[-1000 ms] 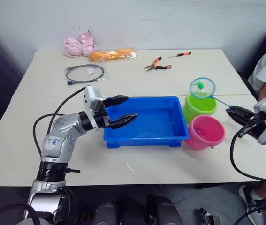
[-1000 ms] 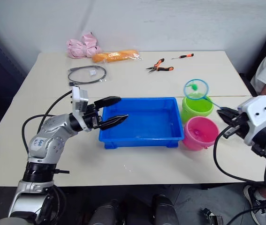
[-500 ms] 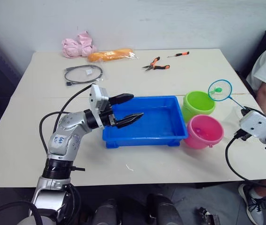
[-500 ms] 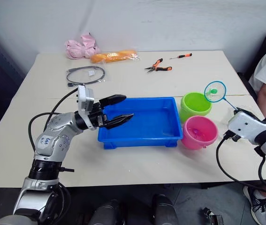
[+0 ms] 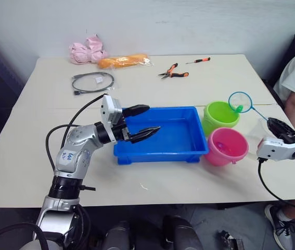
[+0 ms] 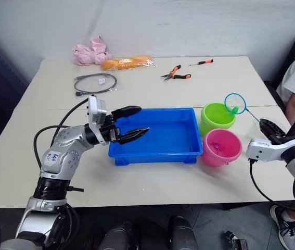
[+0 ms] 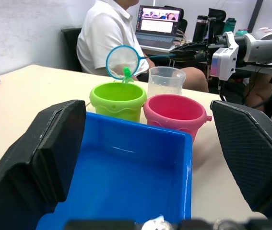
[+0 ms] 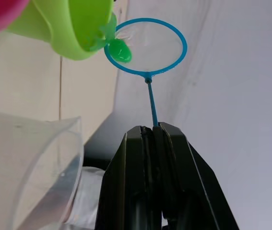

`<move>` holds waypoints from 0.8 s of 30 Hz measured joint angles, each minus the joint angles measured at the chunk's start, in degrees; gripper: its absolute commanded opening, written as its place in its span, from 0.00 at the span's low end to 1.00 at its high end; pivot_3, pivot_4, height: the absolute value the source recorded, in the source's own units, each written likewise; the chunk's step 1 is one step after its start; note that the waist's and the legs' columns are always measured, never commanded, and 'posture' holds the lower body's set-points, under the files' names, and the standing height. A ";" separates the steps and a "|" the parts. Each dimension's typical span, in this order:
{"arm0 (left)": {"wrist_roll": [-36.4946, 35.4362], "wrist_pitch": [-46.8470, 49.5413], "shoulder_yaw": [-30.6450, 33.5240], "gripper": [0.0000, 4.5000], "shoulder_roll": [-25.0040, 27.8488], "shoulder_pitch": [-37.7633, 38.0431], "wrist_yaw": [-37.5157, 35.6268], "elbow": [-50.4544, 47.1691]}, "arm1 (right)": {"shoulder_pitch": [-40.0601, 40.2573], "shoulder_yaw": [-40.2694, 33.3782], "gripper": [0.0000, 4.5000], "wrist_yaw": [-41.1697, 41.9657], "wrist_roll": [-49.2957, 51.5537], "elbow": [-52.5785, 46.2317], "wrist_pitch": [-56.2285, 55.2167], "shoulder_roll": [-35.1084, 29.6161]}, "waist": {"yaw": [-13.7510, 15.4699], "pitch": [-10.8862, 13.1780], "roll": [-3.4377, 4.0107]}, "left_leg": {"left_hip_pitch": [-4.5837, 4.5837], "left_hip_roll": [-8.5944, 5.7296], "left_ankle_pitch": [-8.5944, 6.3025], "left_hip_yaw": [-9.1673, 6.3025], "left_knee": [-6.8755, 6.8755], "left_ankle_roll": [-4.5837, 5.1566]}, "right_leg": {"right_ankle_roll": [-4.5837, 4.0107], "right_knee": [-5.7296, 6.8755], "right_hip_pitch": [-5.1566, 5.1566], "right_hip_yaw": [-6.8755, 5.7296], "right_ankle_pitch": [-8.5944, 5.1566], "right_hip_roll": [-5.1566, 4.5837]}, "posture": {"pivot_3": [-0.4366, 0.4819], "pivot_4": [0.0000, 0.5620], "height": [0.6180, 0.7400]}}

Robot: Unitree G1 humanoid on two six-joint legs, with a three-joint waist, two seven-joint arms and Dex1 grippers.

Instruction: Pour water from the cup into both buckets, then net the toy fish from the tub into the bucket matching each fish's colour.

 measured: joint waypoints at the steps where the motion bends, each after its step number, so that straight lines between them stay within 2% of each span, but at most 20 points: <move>1: 0.00 -0.28 -0.01 0.99 0.01 0.01 -0.24 0.00 | -0.12 0.23 0.00 -1.11 -0.92 0.01 0.06 0.00 | -0.01 0.00 0.00 | 0.00 0.00 0.00 0.00 0.00 -0.01 | 0.00 0.00 0.00 0.00 0.00 0.02 | 0.48 0.27 1.00; 7: 0.02 -1.25 -0.31 0.99 0.03 0.07 -1.42 0.04 | -1.26 3.61 0.00 -0.52 -1.00 0.35 -0.84 0.00 | -0.04 0.00 0.00 | 0.01 0.00 0.02 0.00 0.00 -0.02 | 0.00 0.01 0.00 0.05 0.00 0.16 | 0.48 0.27 1.00; 19: 0.01 -1.81 -0.57 0.99 0.04 1.04 -2.43 0.04 | -2.40 3.76 0.00 -0.55 -0.02 1.31 -3.64 -3.12 | -0.06 0.00 0.01 | 0.03 0.00 0.03 0.00 -0.01 -0.01 | 0.00 0.01 0.02 0.30 0.00 0.17 | 0.48 0.27 1.00; 22: -0.03 -2.16 -0.40 0.99 0.05 1.36 -2.57 0.03 | -2.40 3.39 0.00 3.17 8.15 0.19 -4.93 -1.24 | -0.08 0.00 0.00 | 0.05 0.02 0.03 0.00 -0.01 -0.01 | 0.00 0.01 0.03 0.31 0.00 0.21 | 0.48 0.27 1.00; 24: -0.51 -2.34 0.09 0.99 0.20 1.85 -3.21 0.04 | -2.25 2.21 0.00 8.78 17.75 -2.04 -4.05 1.41 | -0.07 0.00 0.01 | 0.05 0.02 0.03 0.00 -0.01 -0.02 | 0.00 0.03 0.04 0.32 0.00 0.23 | 0.48 0.27 1.00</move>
